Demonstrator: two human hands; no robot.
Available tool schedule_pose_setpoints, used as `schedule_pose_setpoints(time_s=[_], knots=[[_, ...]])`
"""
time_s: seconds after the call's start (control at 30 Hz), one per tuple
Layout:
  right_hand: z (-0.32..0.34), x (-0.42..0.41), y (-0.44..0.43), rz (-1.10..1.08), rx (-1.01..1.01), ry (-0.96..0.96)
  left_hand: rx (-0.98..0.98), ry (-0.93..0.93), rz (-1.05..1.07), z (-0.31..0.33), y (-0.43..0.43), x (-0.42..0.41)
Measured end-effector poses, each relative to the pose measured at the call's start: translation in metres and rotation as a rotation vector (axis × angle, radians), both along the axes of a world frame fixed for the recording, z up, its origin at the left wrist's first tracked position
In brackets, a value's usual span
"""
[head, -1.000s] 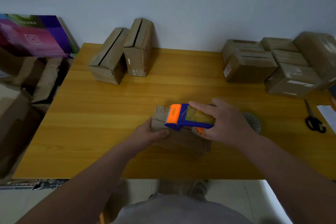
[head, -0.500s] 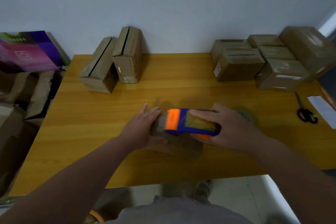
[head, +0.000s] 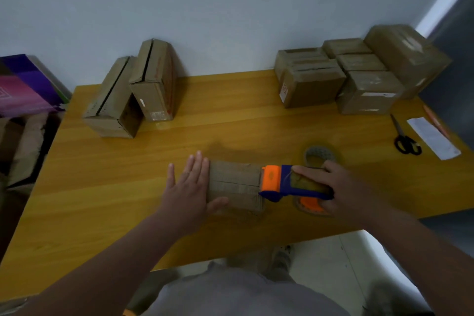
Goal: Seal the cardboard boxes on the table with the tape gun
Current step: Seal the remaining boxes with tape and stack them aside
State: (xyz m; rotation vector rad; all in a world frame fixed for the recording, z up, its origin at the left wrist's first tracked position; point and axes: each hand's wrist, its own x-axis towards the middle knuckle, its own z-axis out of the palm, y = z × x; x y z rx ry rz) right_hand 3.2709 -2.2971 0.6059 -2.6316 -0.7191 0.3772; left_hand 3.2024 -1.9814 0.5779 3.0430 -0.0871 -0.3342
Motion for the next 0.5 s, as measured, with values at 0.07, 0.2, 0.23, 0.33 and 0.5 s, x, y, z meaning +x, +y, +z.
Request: schedule_pose_setpoints(time_s=[0.07,0.2,0.23,0.33,0.5], knots=[[-0.003,-0.002,0.003,-0.027,0.039,-0.009,0.009,0.006,-0.018,-0.001,-0.017,0.002],[-0.015,-0.014,0.024,-0.031,0.081,-0.041,-0.002,0.036,-0.094,-0.005,-0.028,0.004],[-0.019,-0.018,0.034,-0.030,0.090,-0.045,0.007,0.043,-0.112,-0.005,-0.025,0.004],[-0.028,-0.026,0.064,-0.043,0.117,-0.060,0.044,0.049,-0.131,-0.003,-0.012,0.002],[-0.027,-0.028,0.078,-0.038,0.156,-0.033,0.065,0.027,-0.157,-0.003,0.003,0.001]])
